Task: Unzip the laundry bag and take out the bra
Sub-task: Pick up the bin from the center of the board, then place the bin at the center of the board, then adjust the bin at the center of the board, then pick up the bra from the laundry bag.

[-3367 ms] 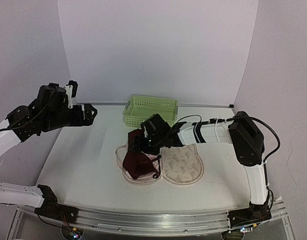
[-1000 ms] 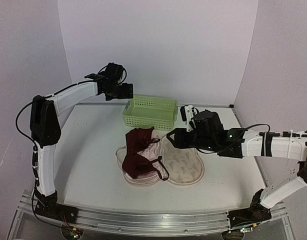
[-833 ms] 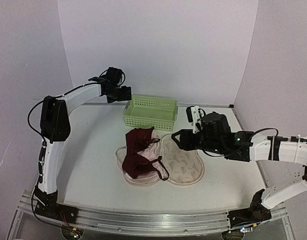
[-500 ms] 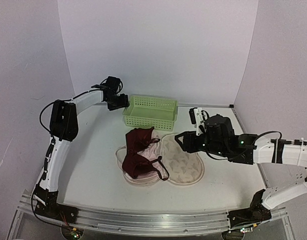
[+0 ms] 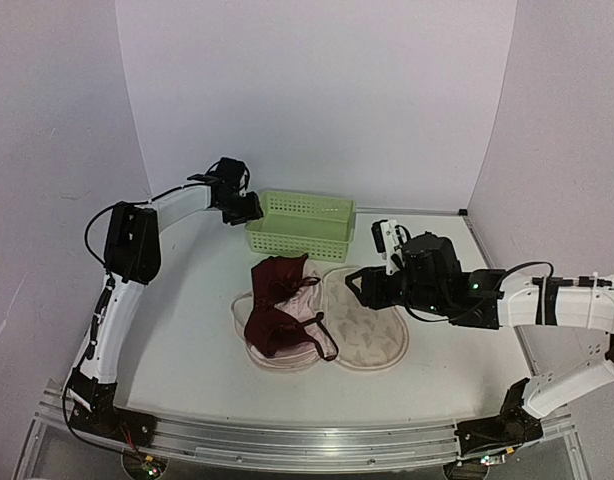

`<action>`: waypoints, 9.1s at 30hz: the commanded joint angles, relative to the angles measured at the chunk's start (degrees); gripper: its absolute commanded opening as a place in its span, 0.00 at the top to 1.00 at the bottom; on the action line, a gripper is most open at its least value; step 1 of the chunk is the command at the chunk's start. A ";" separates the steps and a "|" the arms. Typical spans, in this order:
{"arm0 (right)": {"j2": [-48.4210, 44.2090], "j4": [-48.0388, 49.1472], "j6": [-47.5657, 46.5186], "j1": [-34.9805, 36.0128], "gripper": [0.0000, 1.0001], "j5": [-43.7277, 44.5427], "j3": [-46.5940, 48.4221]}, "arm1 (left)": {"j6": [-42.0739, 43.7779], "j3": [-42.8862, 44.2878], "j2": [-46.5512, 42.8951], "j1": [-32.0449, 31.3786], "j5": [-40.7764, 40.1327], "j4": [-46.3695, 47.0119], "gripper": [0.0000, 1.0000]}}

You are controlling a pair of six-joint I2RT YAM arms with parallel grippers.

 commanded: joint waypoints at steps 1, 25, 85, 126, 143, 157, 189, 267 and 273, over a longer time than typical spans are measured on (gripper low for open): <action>-0.09 3.21 -0.24 -0.08 0.54 0.01 -0.05 | -0.04 1.51 0.49 -0.11 -0.34 2.27 0.62; -0.15 3.21 0.73 -0.10 0.55 -0.26 0.24 | -2.31 -9.77 -8.37 0.91 -8.86 4.84 1.00; -1.07 -3.64 5.41 -0.06 0.59 -0.92 3.54 | -54.39 -83.71 -61.40 3.18 -28.74 -2.20 1.00; -1.93 -3.68 3.73 -0.07 0.56 2.26 2.28 | -6.36 -68.88 -69.84 2.17 -8.99 5.25 0.24; -1.04 -2.94 4.07 -0.08 0.55 2.39 1.43 | 13.02 -64.98 -51.46 -4.05 -4.84 7.90 0.19; -0.17 -2.78 4.25 -0.02 0.56 1.77 1.72 | 9.70 -67.61 -47.81 -6.79 -12.93 6.33 0.45; 2.31 -0.29 3.18 -0.10 0.57 -2.03 3.21 | -10.42 -71.62 -50.32 -13.27 -12.69 5.80 1.00; 49.38 -3.75 11.67 2.90 0.41 -7.55 40.91 | -3.03 -68.11 -69.50 -14.78 -18.00 1.16 0.53; 52.07 -3.83 13.04 3.05 0.42 -12.47 41.18 | -2.77 -68.42 -69.67 -14.78 -18.23 1.20 0.53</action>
